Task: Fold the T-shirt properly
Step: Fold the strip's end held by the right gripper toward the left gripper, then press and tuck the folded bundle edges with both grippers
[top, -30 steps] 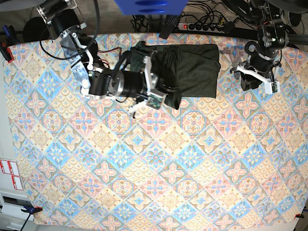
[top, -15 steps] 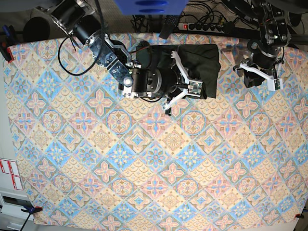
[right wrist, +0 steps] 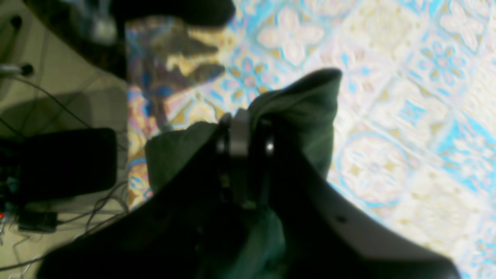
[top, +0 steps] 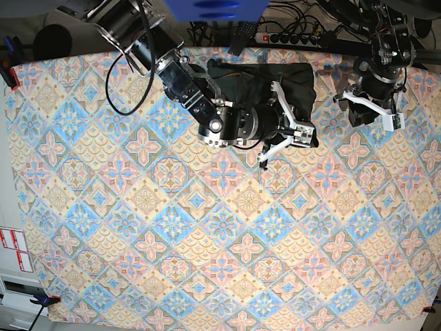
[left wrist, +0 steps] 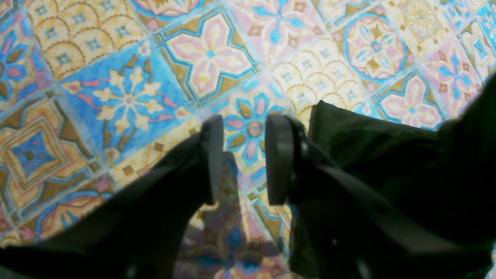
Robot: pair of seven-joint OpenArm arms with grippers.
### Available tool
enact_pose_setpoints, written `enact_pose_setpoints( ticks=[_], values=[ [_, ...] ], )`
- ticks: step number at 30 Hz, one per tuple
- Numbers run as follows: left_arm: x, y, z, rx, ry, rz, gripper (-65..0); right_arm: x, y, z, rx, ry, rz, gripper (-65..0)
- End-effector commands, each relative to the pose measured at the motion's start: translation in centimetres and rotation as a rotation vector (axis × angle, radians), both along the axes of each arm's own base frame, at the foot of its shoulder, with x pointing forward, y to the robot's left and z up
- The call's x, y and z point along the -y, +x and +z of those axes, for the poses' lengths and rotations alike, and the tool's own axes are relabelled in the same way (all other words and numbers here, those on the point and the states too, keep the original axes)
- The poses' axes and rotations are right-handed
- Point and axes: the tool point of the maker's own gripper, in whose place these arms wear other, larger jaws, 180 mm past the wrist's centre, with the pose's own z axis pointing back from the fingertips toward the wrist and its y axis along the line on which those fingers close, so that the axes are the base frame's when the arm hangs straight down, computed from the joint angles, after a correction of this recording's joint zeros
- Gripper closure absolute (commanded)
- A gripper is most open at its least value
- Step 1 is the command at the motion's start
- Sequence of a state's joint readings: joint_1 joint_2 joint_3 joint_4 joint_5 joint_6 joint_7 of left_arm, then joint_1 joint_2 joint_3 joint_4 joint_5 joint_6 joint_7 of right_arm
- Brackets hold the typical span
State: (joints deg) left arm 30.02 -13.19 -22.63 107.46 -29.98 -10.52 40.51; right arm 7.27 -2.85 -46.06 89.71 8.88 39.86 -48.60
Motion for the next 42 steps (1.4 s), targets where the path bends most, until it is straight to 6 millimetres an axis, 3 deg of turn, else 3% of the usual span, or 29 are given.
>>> enact_pose_setpoints(
  ticks=[1,7,11,14,17,23,28,34,38,42],
  values=[
    [-0.2,0.5,0.9,0.034,0.011,-0.004,-16.8,-0.5,0.4,0.9,0.006,0.042,-0.003,0.0],
    [-0.2,0.5,0.8,0.034,0.01,-0.005,-16.8,-0.8,0.3,-0.2,-0.036,0.07,-0.011,-0.6],
    [-0.1,0.5,0.8,0.035,0.007,-0.008,-16.9,-0.7,0.3,-0.2,-0.039,0.076,-0.017,-7.7],
    [0.7,0.6,0.6,0.031,-0.004,-0.026,-17.0,0.2,1.9,0.4,-0.028,0.094,-0.071,-15.4],
    [1.5,0.7,0.4,0.027,-0.013,-0.045,-17.0,1.9,4.6,2.4,0.014,0.141,-0.164,-20.5],
    [3.2,0.7,0.0,0.018,-0.038,-0.085,-17.1,6.9,5.6,0.8,-0.023,0.123,-0.317,-18.4],
    [4.5,0.8,-0.2,0.016,-0.056,-0.114,-17.1,8.7,5.6,-0.5,-0.025,0.075,-0.328,-13.5],
    [4.2,0.8,-0.1,0.02,-0.054,-0.107,-16.9,8.3,4.8,-1.1,-0.047,0.07,-0.314,-11.3],
    [4.0,1.5,0.3,0.039,-0.05,-0.101,-16.8,5.9,1.8,-3.0,-0.098,0.033,-0.209,-11.3],
    [2.4,1.5,0.7,0.057,-0.044,-0.036,-16.8,3.9,-1.7,-4.9,-0.145,-0.012,-0.095,-11.3]
  ],
)
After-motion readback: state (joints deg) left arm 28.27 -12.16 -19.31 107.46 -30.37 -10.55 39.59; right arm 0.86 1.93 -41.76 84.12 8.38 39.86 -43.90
